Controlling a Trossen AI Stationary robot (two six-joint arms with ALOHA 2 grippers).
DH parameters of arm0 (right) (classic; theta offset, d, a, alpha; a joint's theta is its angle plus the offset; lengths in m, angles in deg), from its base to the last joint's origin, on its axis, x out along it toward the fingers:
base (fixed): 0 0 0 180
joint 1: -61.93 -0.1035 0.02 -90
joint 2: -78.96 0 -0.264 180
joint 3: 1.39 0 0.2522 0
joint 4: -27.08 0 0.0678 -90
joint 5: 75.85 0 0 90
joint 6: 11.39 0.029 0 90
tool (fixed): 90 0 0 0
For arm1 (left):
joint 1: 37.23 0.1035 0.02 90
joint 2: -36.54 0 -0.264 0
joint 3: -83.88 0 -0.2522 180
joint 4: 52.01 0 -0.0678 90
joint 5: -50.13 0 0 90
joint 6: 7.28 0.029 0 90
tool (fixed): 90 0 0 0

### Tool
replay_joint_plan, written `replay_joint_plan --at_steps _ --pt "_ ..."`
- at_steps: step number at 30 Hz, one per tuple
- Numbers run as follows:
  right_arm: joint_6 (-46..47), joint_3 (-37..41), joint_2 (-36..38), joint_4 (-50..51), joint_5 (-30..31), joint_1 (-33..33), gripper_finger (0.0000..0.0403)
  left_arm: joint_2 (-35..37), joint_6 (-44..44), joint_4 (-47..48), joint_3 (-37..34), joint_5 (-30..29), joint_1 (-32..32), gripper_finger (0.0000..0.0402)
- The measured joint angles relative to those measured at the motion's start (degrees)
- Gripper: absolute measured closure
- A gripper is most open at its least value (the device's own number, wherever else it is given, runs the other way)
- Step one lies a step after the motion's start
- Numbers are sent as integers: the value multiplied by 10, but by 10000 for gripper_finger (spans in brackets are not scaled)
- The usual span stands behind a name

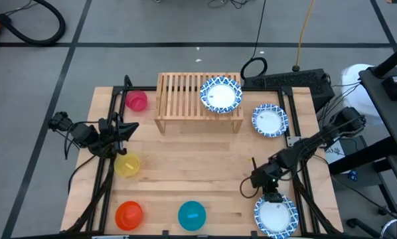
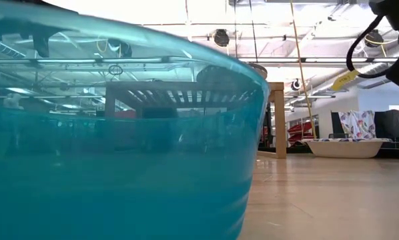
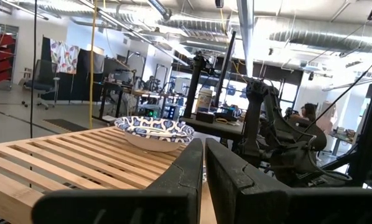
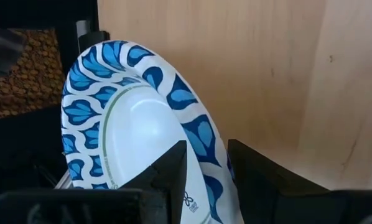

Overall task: Place and stack bowls onto a shelf
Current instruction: Stack the white bowl on top of the white bowl on the shelf

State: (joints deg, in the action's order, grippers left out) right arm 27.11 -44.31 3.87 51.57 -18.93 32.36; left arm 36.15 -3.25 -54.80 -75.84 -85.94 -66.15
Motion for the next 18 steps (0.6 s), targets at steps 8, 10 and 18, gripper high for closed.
replay_joint_plan --at_steps 8,10,18 --pt "-3 2 0 -1 2 -2 359 0 0 0 0 0 0 378" --pt "-2 2 0 -3 0 -2 387 0 0 0 0 0 0 378" --pt "72 2 2 -24 29 7 400 0 0 0 0 0 0 378"
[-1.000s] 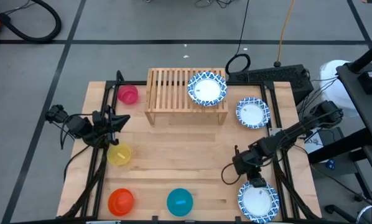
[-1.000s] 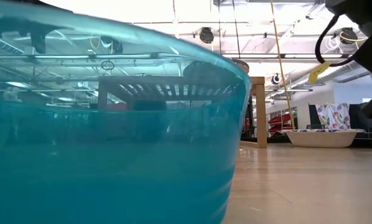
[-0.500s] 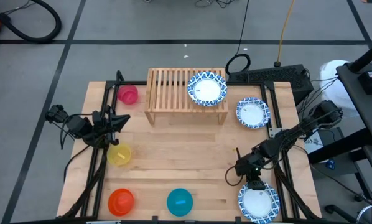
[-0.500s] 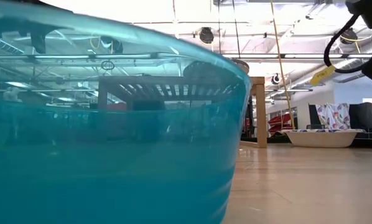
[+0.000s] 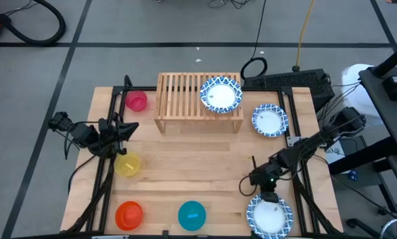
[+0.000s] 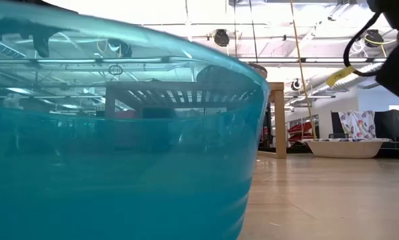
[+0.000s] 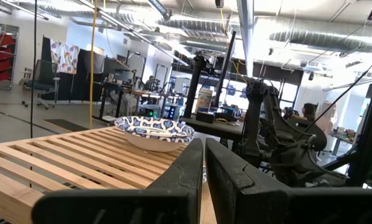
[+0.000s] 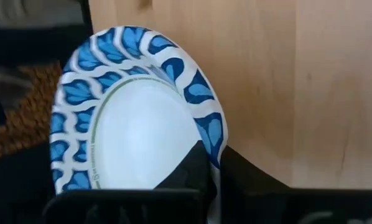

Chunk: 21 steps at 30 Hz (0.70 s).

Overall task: Place and stack bowls onto a shelf
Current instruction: Stack the white bowl on top of the white bowl on the shelf

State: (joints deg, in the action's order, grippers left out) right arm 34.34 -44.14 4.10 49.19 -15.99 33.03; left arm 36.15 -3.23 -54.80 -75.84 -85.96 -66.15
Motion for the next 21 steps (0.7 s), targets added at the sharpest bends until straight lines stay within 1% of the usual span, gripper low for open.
replay_joint_plan --at_steps 2,6,9,12,15,19,21 --pt "16 -1 6 -10 6 5 401 0 0 0 0 0 0 378" --pt "31 -25 23 3 37 17 402 0 2 0 0 0 0 378" --pt "30 -59 36 25 87 25 402 0 2 0 0 0 0 378" --pt "30 -103 44 83 141 34 402 0 1 -1 0 0 0 378" --pt "30 -155 48 157 176 42 402 0 -3 -2 0 0 0 378" --pt "28 -237 48 261 247 45 403 0 -3 -2 0 0 0 378" --pt "17 -283 48 317 269 50 403 0 -3 -3 0 0 0 378"
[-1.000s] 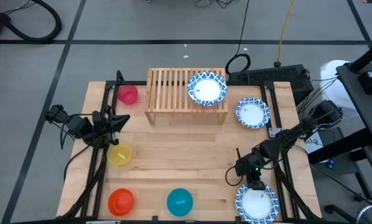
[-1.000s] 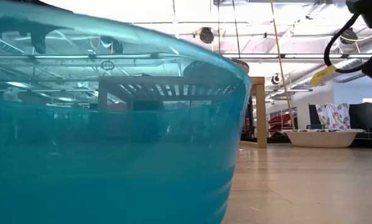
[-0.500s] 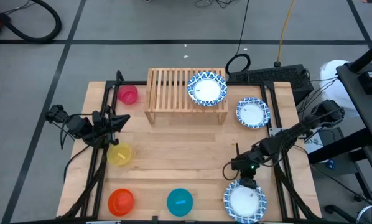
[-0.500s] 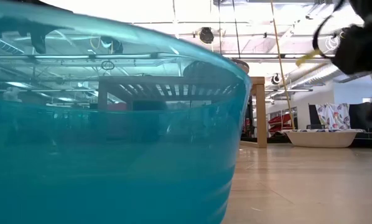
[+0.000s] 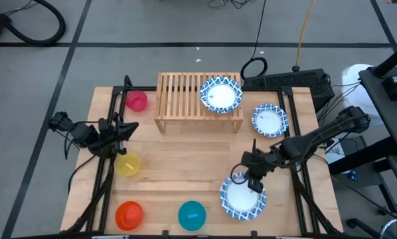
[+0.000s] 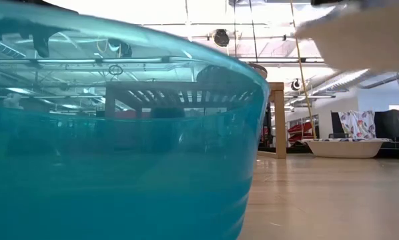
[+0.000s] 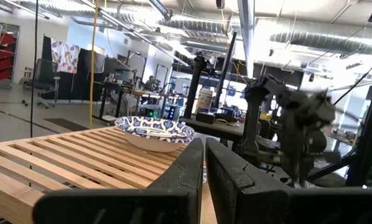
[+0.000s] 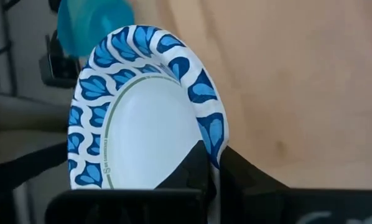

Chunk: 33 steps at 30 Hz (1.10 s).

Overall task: Place and stack bowls onto a shelf
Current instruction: Stack the white bowl on top of the white bowl on the shelf

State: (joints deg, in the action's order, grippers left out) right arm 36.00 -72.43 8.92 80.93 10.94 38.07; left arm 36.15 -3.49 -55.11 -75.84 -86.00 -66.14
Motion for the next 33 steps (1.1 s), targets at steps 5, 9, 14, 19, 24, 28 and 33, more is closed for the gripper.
replay_joint_plan --at_steps 5,9,14,19,24,28,33 --pt "-13 -119 0 129 82 19 403 0 0 -1 0 0 0 378" --pt "-76 -203 0 193 155 38 403 0 0 -2 0 0 0 378" --pt "-144 -279 0 219 185 77 403 0 -5 -2 0 0 0 378" --pt "-264 -318 -1 217 230 119 403 0 -17 -2 0 0 0 378" --pt "-366 -370 -11 192 267 182 403 0 -20 -13 0 -6 0 378" --pt "-440 -404 -20 137 271 238 403 0 -21 -15 0 -6 0 378" --pt "-508 -442 -32 97 271 307 403 0 -25 -14 0 -6 0 378"
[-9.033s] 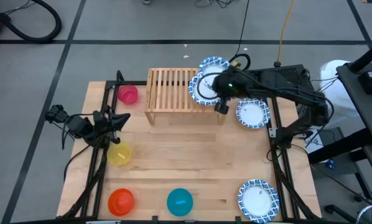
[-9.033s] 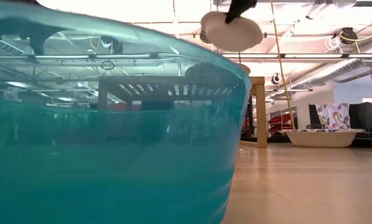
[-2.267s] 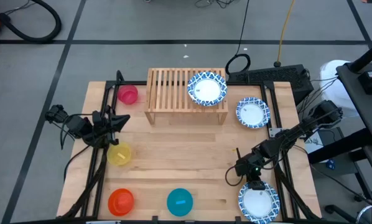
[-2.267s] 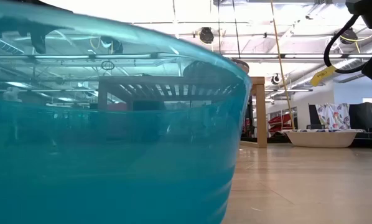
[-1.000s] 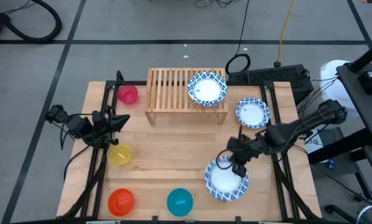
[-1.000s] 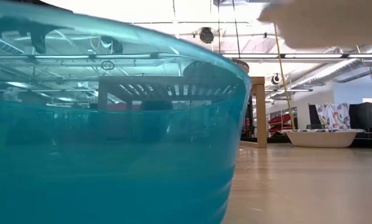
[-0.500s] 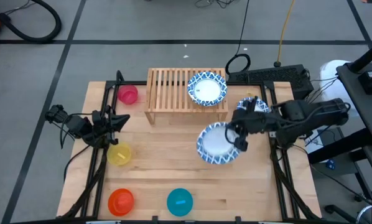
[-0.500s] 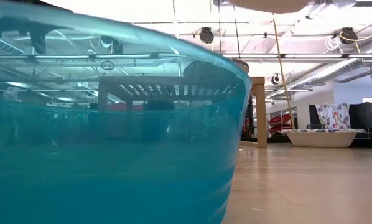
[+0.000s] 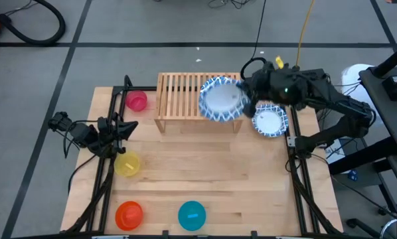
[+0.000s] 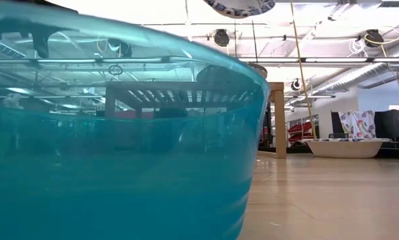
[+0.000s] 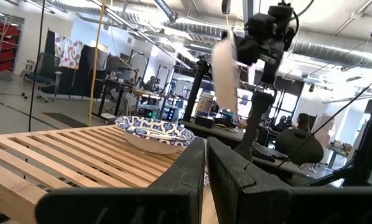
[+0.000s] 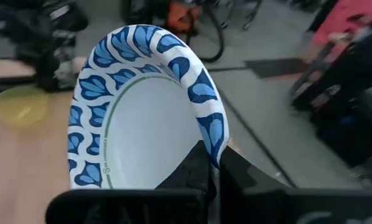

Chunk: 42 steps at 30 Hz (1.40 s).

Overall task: Place and stack bowls onto a shelf
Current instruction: Stack the white bowl on top of the white bowl on the shelf

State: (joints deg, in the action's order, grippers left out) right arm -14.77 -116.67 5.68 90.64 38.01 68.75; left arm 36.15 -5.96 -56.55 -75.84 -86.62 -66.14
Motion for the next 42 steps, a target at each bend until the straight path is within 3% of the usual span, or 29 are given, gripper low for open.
replay_joint_plan --at_steps 4,14,25,38,42 --pt "-34 -29 -15 -36 -11 52 403 0 0 0 0 0 0 378" --pt "-55 -69 -83 -32 -175 160 403 0 -1 0 0 0 0 378" --pt "-45 -69 -146 -9 -270 263 403 0 -5 0 0 -3 0 378" --pt "-52 -69 -157 94 -360 317 403 0 -16 0 0 -19 0 378" --pt "-64 -69 -162 100 -361 324 403 0 -16 0 0 -19 0 378"
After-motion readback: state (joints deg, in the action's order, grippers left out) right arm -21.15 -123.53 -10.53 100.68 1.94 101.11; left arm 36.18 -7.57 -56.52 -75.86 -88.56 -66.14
